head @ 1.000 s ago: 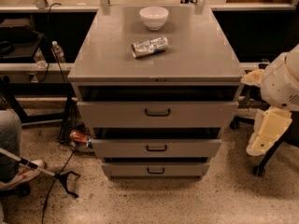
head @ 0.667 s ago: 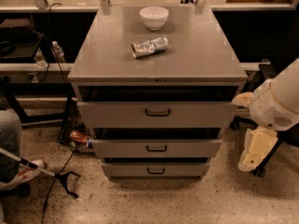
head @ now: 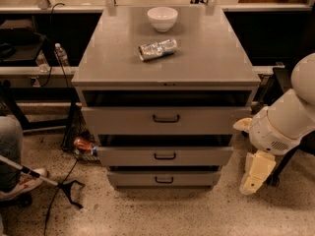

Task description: Open middle drawer

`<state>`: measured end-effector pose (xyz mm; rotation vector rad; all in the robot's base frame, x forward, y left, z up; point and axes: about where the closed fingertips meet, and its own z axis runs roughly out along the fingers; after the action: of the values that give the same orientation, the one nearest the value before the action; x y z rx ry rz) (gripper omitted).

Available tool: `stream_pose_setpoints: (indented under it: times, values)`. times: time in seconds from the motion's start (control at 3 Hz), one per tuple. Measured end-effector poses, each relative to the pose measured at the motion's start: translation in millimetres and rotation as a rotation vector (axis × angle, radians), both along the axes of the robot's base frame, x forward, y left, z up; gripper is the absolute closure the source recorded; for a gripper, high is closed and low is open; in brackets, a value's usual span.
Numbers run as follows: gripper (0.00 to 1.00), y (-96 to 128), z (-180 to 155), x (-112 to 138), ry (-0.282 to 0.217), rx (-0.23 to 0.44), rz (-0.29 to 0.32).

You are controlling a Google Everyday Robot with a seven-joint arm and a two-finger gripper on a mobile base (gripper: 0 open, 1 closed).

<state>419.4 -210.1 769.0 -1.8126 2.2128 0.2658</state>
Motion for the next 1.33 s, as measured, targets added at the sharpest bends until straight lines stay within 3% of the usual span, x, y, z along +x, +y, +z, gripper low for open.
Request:
stream_pose_setpoints:
  times: [0.33,0.67,1.33]
  values:
    - [0.0,1.6,-15.0,2.0,0.025,0.014,-0.001]
    - [0.0,7.7,-63.0,6.3,0.044,0.024,0.005]
    - [0.0,38.2,-162.7,59.8,-0.002,0.07,-0.02]
